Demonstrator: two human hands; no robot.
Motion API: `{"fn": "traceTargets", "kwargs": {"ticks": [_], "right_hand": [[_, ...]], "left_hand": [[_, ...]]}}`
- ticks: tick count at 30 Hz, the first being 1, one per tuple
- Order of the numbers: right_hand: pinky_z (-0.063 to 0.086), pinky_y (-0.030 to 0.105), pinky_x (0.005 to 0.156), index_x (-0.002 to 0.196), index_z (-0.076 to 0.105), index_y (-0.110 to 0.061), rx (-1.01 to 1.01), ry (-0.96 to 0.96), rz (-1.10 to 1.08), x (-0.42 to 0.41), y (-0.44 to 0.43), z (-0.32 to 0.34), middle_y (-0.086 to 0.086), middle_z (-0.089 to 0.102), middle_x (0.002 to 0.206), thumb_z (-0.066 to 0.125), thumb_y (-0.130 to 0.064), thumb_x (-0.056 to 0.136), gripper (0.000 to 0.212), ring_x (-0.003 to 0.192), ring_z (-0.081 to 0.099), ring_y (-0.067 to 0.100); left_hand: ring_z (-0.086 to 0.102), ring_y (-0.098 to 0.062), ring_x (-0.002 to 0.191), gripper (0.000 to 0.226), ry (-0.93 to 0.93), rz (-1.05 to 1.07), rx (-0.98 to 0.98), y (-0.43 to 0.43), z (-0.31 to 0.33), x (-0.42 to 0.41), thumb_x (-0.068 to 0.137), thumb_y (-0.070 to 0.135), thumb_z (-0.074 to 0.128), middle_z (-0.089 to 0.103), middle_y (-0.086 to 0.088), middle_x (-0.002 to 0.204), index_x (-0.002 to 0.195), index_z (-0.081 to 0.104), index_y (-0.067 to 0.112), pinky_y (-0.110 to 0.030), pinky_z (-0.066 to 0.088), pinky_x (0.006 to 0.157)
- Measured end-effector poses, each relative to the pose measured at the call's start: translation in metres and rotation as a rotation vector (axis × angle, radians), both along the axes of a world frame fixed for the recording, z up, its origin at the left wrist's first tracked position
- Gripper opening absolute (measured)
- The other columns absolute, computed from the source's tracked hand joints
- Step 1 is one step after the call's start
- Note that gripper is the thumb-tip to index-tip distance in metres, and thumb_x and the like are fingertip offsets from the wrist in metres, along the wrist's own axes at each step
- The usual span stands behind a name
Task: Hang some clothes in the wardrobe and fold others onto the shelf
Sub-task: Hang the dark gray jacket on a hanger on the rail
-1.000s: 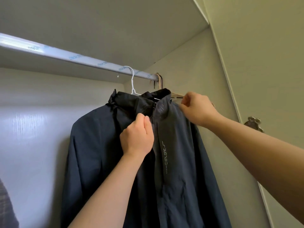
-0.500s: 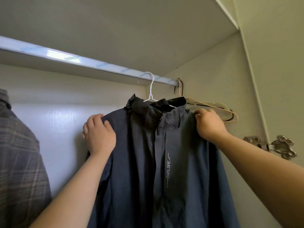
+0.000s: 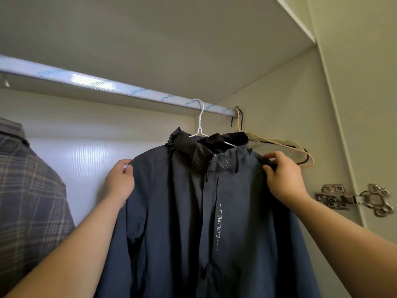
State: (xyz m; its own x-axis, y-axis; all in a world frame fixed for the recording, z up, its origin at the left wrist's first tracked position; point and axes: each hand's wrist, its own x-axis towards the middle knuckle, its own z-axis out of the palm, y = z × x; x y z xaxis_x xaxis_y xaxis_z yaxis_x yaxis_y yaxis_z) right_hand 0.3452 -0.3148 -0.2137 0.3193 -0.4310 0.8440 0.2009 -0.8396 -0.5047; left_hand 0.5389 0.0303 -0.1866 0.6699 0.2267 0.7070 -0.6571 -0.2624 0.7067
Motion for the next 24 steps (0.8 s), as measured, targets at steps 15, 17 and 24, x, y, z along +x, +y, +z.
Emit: {"fn": "traceTargets", "kwargs": {"ticks": [15,17,24], "right_hand": [[0.039,0.032,0.085,0.122,0.06,-0.01,0.192,0.024,0.002,-0.001,-0.002,0.005,0.018,0.064,0.119,0.041,-0.02,0.105,0.028,0.108,0.056,0.034],[0.035,0.03,0.083,0.122,0.059,-0.008,0.23,0.054,0.011,-0.001,-0.003,0.007,0.018,0.062,0.121,0.039,-0.019,0.105,0.029,0.104,0.053,0.029],[0.039,0.034,0.086,0.127,0.053,-0.006,0.266,0.124,-0.009,-0.003,0.007,0.008,0.021,0.059,0.125,0.037,-0.014,0.103,0.03,0.108,0.053,0.034]], "left_hand": [[0.061,-0.015,0.101,0.014,-0.101,0.005,0.02,0.016,0.006,-0.013,0.096,0.023,0.061,0.068,0.009,0.104,0.105,0.071,0.022,-0.03,0.047,0.086],[0.059,-0.017,0.095,0.018,-0.1,0.006,0.016,0.02,0.002,-0.01,0.099,0.025,0.055,0.068,0.005,0.099,0.101,0.071,0.017,-0.03,0.044,0.081],[0.06,-0.018,0.093,0.027,-0.018,-0.139,-0.102,0.03,-0.002,-0.015,0.1,0.016,0.041,0.067,0.0,0.105,0.106,0.067,0.012,-0.027,0.046,0.071]]}}
